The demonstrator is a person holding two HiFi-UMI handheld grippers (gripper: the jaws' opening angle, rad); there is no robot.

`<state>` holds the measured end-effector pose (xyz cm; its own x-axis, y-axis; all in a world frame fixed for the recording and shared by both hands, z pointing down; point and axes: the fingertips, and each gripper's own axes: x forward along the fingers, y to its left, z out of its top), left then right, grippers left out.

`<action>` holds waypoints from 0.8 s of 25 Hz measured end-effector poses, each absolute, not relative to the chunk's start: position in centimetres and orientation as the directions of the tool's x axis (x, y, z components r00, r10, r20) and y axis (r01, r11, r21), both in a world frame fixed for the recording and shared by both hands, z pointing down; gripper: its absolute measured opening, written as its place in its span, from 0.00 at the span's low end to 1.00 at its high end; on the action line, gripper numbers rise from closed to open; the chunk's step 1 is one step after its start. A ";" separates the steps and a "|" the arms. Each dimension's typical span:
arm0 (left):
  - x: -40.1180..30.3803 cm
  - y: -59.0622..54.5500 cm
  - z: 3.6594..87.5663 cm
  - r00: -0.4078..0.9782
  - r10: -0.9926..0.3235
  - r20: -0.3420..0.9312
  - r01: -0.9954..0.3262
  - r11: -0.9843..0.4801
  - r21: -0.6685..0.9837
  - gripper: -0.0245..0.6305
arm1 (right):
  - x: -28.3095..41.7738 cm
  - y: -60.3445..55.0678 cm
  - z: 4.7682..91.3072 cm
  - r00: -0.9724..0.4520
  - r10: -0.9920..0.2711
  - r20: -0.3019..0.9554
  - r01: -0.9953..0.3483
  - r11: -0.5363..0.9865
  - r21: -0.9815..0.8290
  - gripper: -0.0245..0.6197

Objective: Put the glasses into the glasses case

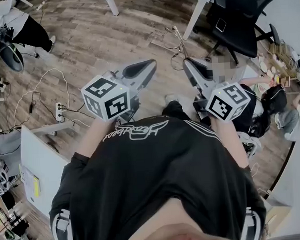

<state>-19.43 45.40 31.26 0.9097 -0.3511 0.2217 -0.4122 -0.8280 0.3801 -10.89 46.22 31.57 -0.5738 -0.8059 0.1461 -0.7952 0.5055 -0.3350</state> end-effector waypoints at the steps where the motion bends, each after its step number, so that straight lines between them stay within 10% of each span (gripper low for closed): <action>1: -19.3 45.3 31.4 0.909 -0.352 0.224 -0.414 -0.825 0.384 0.04 | -10.7 46.1 31.7 -0.574 -0.806 0.148 -0.795 0.504 -0.336 0.08; 20: -13.8 39.8 33.8 0.888 -0.375 0.266 -0.458 -0.768 0.448 0.05 | -4.2 39.9 34.5 -0.579 -0.799 0.161 -0.772 0.474 -0.422 0.08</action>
